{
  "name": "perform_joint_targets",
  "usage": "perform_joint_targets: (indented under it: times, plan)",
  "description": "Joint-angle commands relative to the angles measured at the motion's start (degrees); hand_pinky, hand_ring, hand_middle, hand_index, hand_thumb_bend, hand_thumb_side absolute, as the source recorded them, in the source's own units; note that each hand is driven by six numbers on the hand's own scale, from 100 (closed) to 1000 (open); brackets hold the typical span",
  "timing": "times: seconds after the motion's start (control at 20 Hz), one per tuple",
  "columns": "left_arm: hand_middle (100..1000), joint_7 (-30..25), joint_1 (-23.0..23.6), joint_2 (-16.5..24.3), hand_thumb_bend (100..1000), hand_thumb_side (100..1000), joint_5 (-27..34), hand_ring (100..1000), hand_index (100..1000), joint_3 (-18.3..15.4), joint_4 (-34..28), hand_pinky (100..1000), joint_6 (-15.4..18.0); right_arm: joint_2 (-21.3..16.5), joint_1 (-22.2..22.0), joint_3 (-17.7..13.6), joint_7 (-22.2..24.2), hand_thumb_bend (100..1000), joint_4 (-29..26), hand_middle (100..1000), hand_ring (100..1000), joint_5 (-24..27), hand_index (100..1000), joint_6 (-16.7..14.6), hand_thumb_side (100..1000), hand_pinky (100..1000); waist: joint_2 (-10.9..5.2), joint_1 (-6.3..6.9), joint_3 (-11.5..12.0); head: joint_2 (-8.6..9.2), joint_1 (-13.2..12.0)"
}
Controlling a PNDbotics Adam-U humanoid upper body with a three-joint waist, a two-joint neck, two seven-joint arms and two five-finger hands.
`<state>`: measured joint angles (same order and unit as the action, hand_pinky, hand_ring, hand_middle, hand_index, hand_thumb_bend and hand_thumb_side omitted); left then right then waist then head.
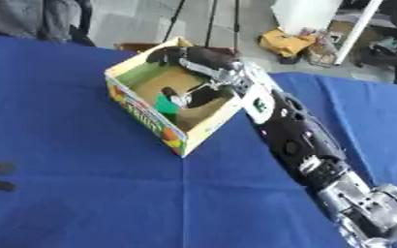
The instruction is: Pick up objects on the table and place them in the box.
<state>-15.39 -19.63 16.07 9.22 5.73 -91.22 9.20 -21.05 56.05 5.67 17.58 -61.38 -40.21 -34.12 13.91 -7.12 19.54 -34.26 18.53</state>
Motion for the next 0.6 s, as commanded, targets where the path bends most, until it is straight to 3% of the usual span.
perform_joint_targets:
  times: [0.05, 0.3, 0.6]
  plan:
    - [577, 0.35, -0.10, 0.20, 395, 1000, 0.10, 775, 660, -0.74, -0.81, 606, 0.05, -3.12, -0.16, -0.30, -1.49, 100, -5.75, 921, 846, 3.38, 962, 0.15, 258, 799, -1.28, 0.89, -0.69, -0.42, -0.80]
    - [576, 1.01, 0.47, 0.20, 397, 1000, -0.03, 775, 660, -1.43, -0.75, 606, 0.08, -4.98, -5.01, -0.48, -3.61, 100, -13.63, 919, 835, 8.31, 983, 0.23, 334, 796, -1.27, 1.26, -3.24, -0.81, -2.44]
    - [576, 1.86, 1.00, 0.28, 399, 1000, -0.22, 776, 659, -2.30, -0.73, 606, 0.16, -7.07, -13.13, -1.54, -8.08, 100, -21.93, 912, 805, 13.60, 1000, 3.32, 464, 784, -0.97, 1.79, -6.02, -1.23, -4.22]
